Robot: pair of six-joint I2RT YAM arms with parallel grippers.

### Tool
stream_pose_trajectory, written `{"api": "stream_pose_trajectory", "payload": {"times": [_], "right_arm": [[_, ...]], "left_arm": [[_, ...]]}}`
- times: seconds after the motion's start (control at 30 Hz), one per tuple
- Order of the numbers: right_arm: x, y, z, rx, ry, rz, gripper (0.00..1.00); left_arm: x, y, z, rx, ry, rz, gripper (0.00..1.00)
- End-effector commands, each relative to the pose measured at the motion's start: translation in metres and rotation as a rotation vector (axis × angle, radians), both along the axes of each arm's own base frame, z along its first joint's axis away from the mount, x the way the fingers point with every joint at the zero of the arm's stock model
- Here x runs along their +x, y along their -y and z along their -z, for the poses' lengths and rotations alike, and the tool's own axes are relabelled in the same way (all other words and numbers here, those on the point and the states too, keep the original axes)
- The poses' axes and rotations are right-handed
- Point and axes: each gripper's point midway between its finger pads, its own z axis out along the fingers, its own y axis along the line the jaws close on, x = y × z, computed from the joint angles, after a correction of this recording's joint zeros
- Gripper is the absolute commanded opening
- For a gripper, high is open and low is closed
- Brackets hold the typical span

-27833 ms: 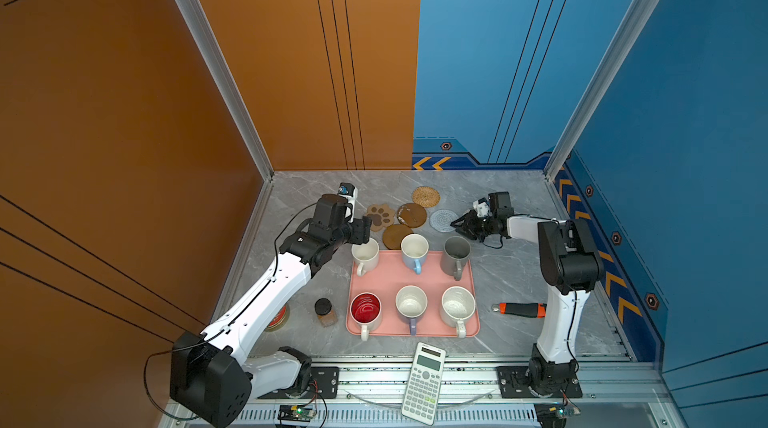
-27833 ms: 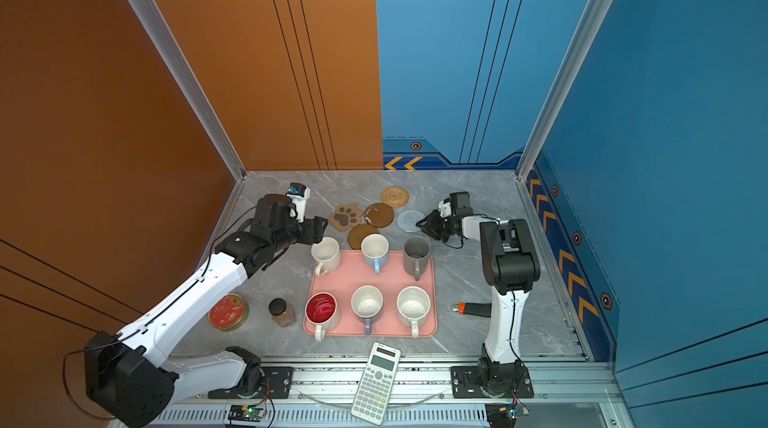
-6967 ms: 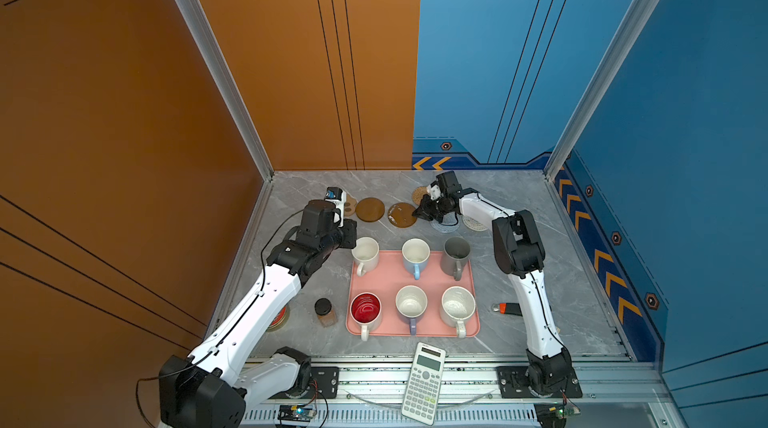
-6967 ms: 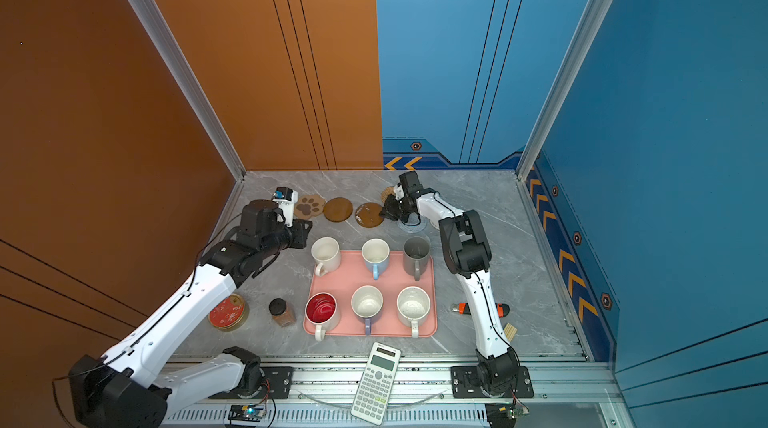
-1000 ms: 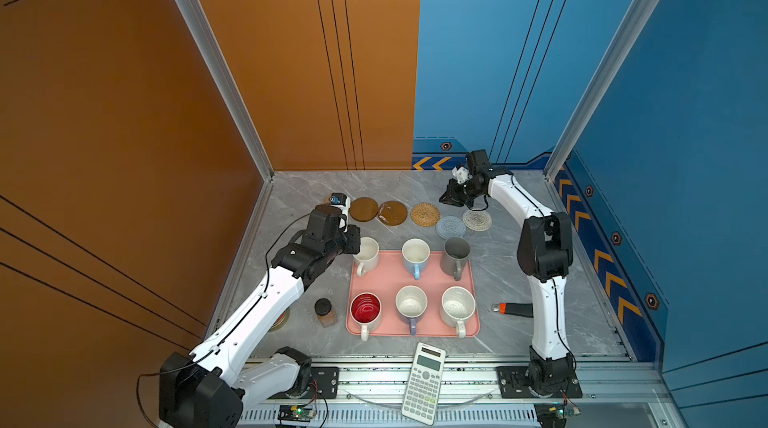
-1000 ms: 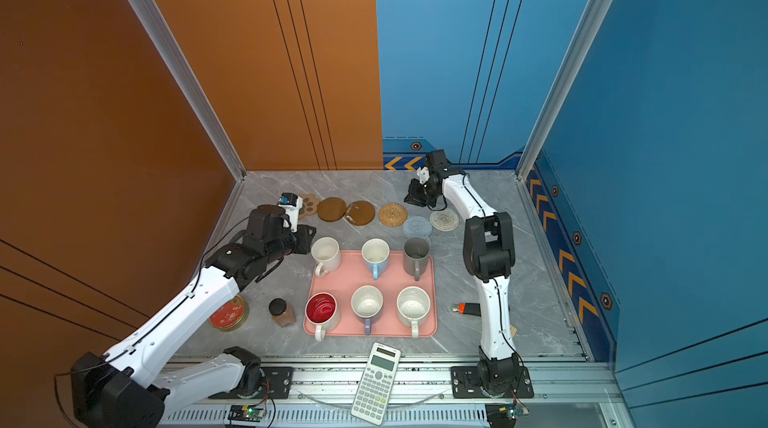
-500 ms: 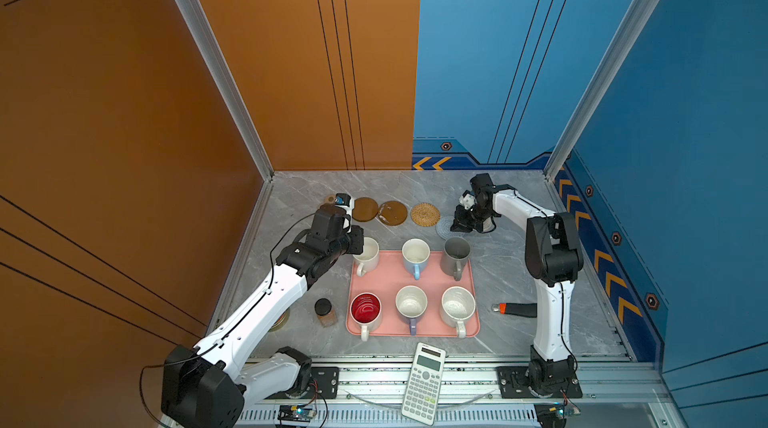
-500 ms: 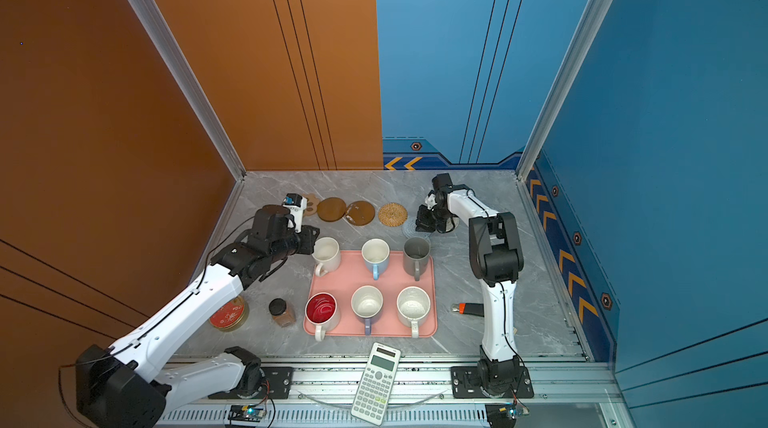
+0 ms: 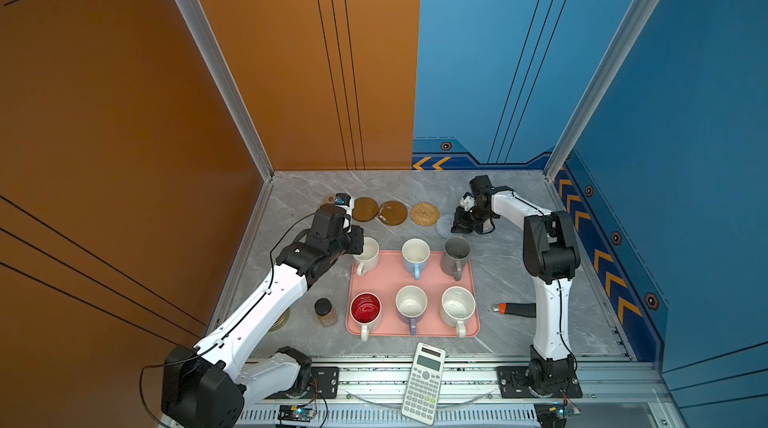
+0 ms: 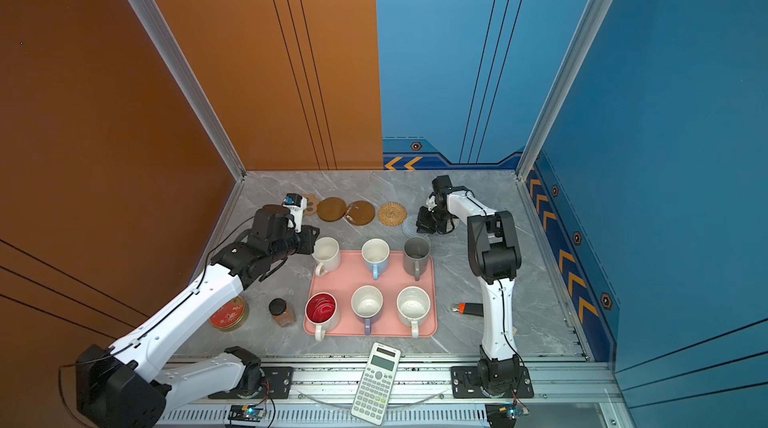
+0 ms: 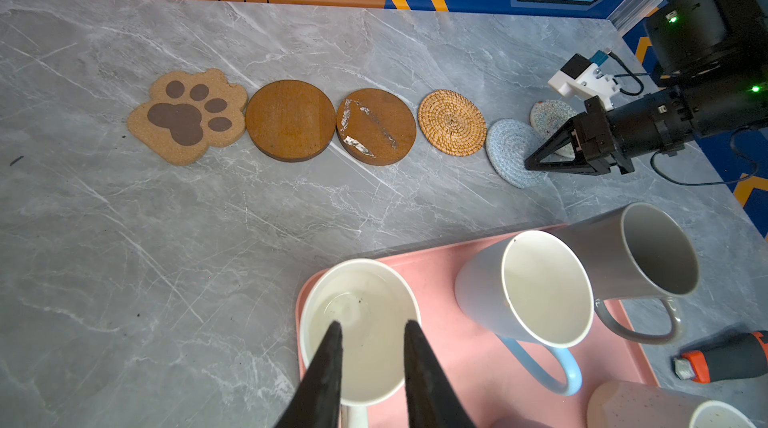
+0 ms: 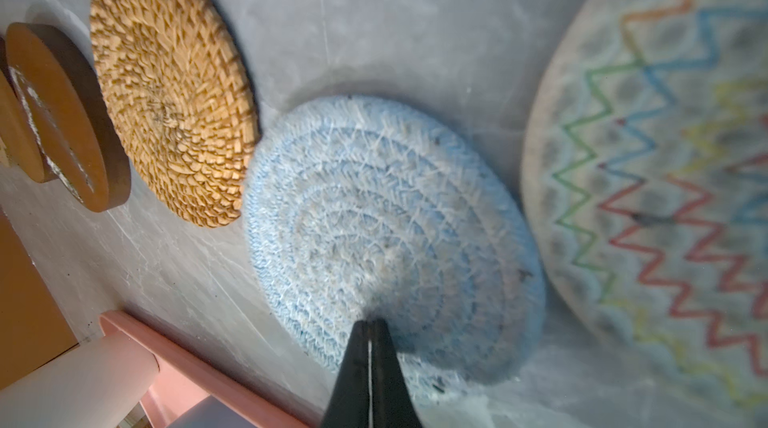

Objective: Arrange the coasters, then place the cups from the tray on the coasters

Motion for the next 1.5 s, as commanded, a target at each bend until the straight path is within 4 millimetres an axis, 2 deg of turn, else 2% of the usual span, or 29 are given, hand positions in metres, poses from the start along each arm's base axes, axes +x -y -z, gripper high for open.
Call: {"api": "stream_pose_trajectory", "payload": {"times": [0.0,0.37,0.53,0.6,1.1,1.27,1.37,1.4,1.47], "right_arm": [[0.003,0.023,0.031,-0.086,-0.048,0.062,0.0],[0.017,0.035,0.037,-0.086,-0.047,0.104,0.0],[0.024,0.034,0.04,-0.079,-0.046,0.112,0.0],[0.035,0.033,0.033,-0.073,-0.019,0.117,0.0],[0.054,0.031,0.033,-0.053,0.002,0.139,0.0],[0.058,0.027,0.018,-0.032,0.032,0.13,0.0],[0.063,0.026,-0.002,-0.021,0.075,0.125,0.0],[0.066,0.025,-0.01,-0.015,0.096,0.126,0.0],[0.071,0.021,-0.029,0.009,0.146,0.126,0.0]], "left_arm": [[0.001,0.0,-0.003,0.015,0.01,-0.007,0.27],[0.002,0.0,-0.002,0.021,0.009,-0.01,0.28],[0.003,0.001,-0.003,0.021,0.009,-0.009,0.28],[0.003,0.001,-0.004,0.018,0.011,-0.009,0.28],[0.004,0.0,-0.007,0.03,0.015,-0.009,0.28],[0.007,-0.001,-0.009,0.043,0.017,-0.013,0.28],[0.012,-0.007,-0.006,0.082,0.003,-0.042,0.28],[0.017,-0.008,-0.018,0.084,0.02,-0.055,0.28],[0.024,-0.012,-0.02,0.103,0.008,-0.073,0.28]]}}
